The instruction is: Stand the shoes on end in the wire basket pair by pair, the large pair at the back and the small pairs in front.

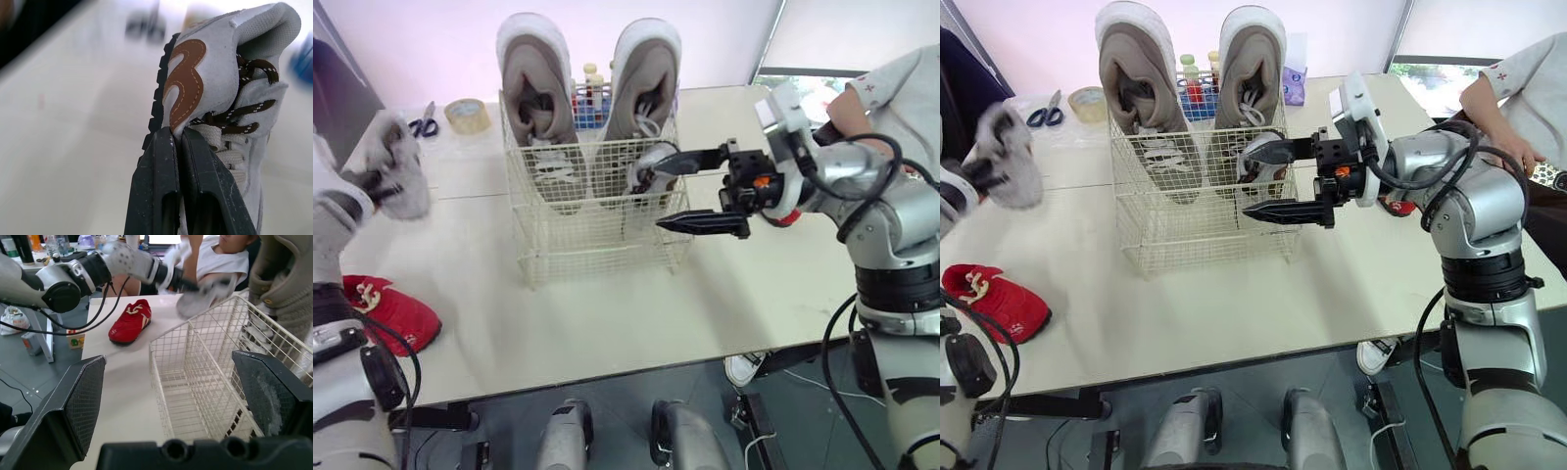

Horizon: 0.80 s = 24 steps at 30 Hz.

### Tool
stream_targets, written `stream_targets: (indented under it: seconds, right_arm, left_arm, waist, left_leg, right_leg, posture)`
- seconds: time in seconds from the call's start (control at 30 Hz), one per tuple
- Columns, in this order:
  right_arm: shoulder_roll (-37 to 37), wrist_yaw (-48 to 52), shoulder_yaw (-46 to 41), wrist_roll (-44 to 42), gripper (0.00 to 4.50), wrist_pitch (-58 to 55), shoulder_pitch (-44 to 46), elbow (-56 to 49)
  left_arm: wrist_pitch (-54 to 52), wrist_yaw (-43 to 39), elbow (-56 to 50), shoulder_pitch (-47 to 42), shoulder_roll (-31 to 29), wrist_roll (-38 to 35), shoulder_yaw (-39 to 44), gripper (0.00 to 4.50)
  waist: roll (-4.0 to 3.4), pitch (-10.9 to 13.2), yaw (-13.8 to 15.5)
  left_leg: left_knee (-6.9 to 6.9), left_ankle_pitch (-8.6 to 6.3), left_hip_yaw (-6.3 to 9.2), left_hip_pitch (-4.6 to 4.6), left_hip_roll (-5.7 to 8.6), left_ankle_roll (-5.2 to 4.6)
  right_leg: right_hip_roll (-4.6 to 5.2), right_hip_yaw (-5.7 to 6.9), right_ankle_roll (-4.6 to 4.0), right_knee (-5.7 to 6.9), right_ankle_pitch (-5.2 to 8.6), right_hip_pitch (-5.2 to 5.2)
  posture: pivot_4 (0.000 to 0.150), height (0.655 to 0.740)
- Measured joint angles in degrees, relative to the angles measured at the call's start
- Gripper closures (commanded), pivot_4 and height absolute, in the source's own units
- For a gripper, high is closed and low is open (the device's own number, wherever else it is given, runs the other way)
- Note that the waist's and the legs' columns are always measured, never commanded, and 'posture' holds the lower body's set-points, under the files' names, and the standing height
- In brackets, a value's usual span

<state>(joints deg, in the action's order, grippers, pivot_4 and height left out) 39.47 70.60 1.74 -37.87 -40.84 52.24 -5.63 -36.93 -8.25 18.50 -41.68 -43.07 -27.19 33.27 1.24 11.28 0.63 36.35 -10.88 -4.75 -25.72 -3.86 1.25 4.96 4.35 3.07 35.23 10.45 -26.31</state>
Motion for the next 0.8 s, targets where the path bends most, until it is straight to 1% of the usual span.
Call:
stream_targets:
  seconds: [0.03, 0.1, 0.2, 0.3, 0.47, 0.6, 0.67, 0.8]
  right_arm:
    - [0.01, -0.33, -0.22, -0.36, 0.0, -0.36, 0.26, 0.65]
    - [-0.01, -1.05, -0.93, -0.79, 0.0, -1.06, 0.94, 1.89]
    - [0.08, -2.01, -2.64, -1.22, 0.0, -1.76, 1.79, 3.25]
    - [0.13, -2.3, -2.72, -1.09, 0.0, -1.95, 2.47, 4.99]
    - [0.18, -1.87, -2.66, 0.13, 0.0, -1.13, 4.19, 8.73]
    - [1.32, -0.99, -2.65, 1.25, 0.0, -0.78, 5.04, 10.59]
    - [2.2, -0.47, -2.65, 1.3, 0.0, -1.42, 5.02, 10.73]
    - [5.42, 0.4, -3.51, -0.31, 0.0, -5.54, 4.88, 10.01]
  left_arm:
    - [1.56, 1.06, -6.27, 1.29, 2.62, -1.56, 2.66, 4.41]
    - [3.01, 1.56, -14.85, 3.11, 5.37, -4.13, 4.43, 4.41]
    - [5.81, 3.18, -27.23, 6.62, 8.86, -4.98, 4.58, 4.41]
    - [7.35, 6.6, -36.11, 7.2, 12.9, -5.38, 3.15, 4.41]
    - [7.38, 11.08, -44.07, 4.83, 15.87, -5.46, -1.72, 4.41]
    - [7.11, 13.53, -48.52, 3.62, 19.96, -5.8, -7.93, 4.41]
    - [7.26, 13.8, -49.02, 3.58, 21.31, -5.15, -10.67, 4.41]
    - [11.68, 13.6, -47.15, 3.45, 26.4, -0.91, -17.08, 4.41]
  waist:
    - [0.0, 0.0, 0.0]
    - [0.02, 0.01, 0.05]
    - [0.02, 0.01, 0.07]
    - [0.02, 0.01, 0.16]
    - [0.01, 0.01, 0.07]
    - [0.02, 0.01, 0.18]
    - [0.01, 0.01, 0.15]
    - [0.01, 0.01, 0.2]
  left_leg:
    - [-0.04, -0.01, -0.04, -0.01, 0.0, 0.0]
    - [-0.03, -0.01, -0.06, -0.02, 0.01, 0.0]
    - [-0.01, -0.01, -0.06, 0.09, 0.01, 0.0]
    - [0.12, 0.01, 0.03, 0.14, -0.02, -0.01]
    - [0.58, -0.09, 0.1, 0.24, -0.07, 0.13]
    - [0.71, -0.12, 0.16, 0.25, -0.06, 0.13]
    - [0.71, -0.13, 0.15, 0.24, -0.04, 0.09]
    - [0.68, -0.1, 0.19, 0.22, -0.04, -0.1]
  right_leg:
    - [0.01, -0.01, 0.02, -0.07, -0.01, -0.01]
    - [0.01, -0.01, 0.03, -0.07, -0.02, -0.01]
    - [0.0, -0.02, 0.04, -0.04, -0.02, 0.07]
    - [-0.08, -0.02, -0.03, -0.04, -0.01, 0.2]
    - [-0.14, -0.02, -0.08, -0.05, 0.11, 0.53]
    - [-0.13, -0.02, -0.08, -0.19, 0.1, 0.72]
    - [-0.13, -0.02, -0.08, -0.21, 0.1, 0.71]
    - [-0.15, -0.02, -0.21, -0.2, 0.03, 0.71]
  posture:
    - [0.15, 0.74]
    - [0.15, 0.74]
    - [0.15, 0.74]
    - [0.15, 0.74]
    - [0.15, 0.74]
    - [0.15, 0.74]
    - [0.15, 0.74]
    - [0.15, 0.74]
